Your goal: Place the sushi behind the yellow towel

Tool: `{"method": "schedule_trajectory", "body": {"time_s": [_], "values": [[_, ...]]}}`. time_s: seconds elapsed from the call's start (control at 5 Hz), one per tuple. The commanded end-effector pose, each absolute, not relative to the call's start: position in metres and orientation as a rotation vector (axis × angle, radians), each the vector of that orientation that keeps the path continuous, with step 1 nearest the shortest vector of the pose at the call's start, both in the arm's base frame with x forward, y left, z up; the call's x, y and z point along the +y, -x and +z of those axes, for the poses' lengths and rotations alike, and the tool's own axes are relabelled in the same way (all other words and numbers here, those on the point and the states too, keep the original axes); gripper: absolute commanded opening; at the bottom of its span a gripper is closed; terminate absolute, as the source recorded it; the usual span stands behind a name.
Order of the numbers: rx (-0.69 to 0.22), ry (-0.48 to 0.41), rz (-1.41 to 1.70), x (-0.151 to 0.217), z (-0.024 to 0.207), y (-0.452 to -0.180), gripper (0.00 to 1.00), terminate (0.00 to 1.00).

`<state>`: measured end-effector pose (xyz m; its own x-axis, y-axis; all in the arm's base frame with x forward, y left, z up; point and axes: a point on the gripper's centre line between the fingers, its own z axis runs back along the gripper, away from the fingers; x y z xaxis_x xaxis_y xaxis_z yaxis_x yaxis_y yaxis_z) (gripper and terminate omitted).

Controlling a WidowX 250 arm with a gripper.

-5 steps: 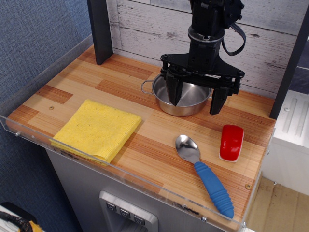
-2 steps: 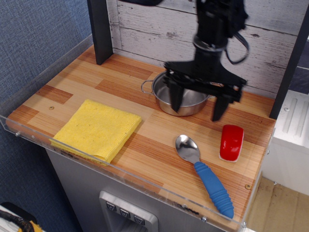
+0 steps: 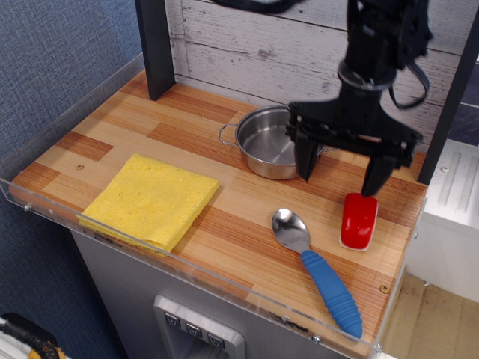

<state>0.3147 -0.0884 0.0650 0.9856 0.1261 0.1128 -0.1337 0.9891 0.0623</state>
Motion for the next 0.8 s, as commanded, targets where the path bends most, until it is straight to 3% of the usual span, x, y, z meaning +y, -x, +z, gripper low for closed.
{"method": "schedule_trajectory", "body": {"time_s": [0.0,0.6], "values": [[-0.157,-0.042,0.123,-0.104,0.062,-0.327,1.00,0.00],[-0.202,-0.017,0.157,-0.114,0.050,-0.330,1.00,0.00]]}}
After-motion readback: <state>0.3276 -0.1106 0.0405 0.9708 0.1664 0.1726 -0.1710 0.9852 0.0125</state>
